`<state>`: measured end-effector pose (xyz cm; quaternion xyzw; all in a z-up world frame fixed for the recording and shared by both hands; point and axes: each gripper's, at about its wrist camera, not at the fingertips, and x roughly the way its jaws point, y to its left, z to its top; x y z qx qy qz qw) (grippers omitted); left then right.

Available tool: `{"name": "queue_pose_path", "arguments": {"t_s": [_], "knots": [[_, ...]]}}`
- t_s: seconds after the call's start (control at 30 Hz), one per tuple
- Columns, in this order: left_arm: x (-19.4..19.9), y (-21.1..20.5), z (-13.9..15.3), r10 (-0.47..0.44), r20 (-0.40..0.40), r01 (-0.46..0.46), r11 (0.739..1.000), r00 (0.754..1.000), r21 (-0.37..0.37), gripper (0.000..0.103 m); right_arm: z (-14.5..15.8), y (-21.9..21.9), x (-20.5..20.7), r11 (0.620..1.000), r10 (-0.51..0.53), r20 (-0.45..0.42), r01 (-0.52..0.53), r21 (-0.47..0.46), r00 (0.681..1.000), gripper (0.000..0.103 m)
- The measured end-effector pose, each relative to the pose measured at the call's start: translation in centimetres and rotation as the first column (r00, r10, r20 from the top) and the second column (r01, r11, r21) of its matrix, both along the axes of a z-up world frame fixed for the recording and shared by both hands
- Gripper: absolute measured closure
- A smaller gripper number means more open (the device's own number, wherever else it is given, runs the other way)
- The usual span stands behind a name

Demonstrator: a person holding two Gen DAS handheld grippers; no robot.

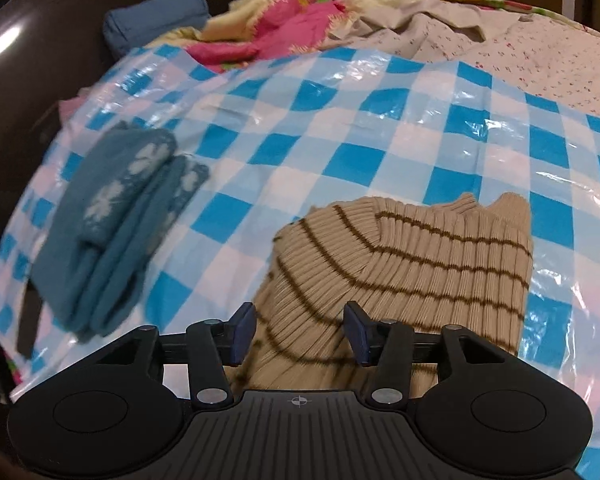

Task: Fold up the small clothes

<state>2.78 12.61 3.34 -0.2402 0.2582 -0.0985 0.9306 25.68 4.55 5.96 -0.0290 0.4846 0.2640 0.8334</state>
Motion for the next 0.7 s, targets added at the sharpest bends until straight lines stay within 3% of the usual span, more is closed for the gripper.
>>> {"name": "queue_pose_path", "arguments": {"t_s": [0.07,0.17,0.23,0.3,0.33,0.4,0.43,0.5,0.6,0.7], "knots": [[1.1,-0.9,-0.9,-0.007,-0.044,0.009,1.000,0.999,0.030,0.050,-0.6,0.7,0.8,1.000,-0.009,-0.023,0.008,-0.016,1.000,0.052],[2.5,-1.3,-3.0,-0.001,-0.178,0.014,0.997,0.984,0.070,0.051,-1.2,2.3,1.1,0.998,0.015,-0.018,-0.016,-0.062,1.000,0.042],[2.8,-0.9,-4.5,0.002,-0.261,0.011,0.999,0.965,0.048,0.055,-1.7,3.5,0.7,0.991,0.052,-0.004,-0.052,-0.122,0.999,0.035],[2.8,-0.1,-4.7,0.003,-0.269,-0.005,1.000,0.963,-0.005,0.057,-2.4,4.5,0.2,0.979,0.071,0.037,-0.062,-0.196,0.997,0.036],[2.8,0.2,-4.7,0.011,-0.269,-0.015,1.000,0.963,-0.011,0.061,-2.8,4.7,0.1,0.972,0.074,0.063,-0.058,-0.227,0.995,0.037],[2.6,0.3,-4.8,0.025,-0.272,-0.028,1.000,0.962,-0.006,0.069,-3.3,4.5,0.4,0.964,0.052,0.085,-0.028,-0.264,0.995,0.064],[2.5,0.4,-4.7,0.023,-0.265,-0.027,1.000,0.964,-0.010,0.076,-3.2,4.1,0.7,0.970,0.038,0.074,-0.019,-0.243,0.997,0.066],[1.7,0.3,-4.0,0.032,-0.238,-0.033,0.999,0.971,-0.001,0.079,-2.2,2.9,0.9,0.983,0.003,0.059,0.008,-0.185,0.998,0.084],[0.6,0.9,-3.0,0.066,-0.189,-0.066,0.998,0.980,0.002,0.080,0.0,1.9,0.3,0.992,-0.014,0.082,0.024,-0.122,0.997,0.086],[0.3,1.9,-3.2,0.098,-0.193,-0.101,0.995,0.976,-0.005,0.080,1.1,2.2,-0.1,0.997,-0.013,0.093,0.020,-0.075,0.996,0.087]]}}
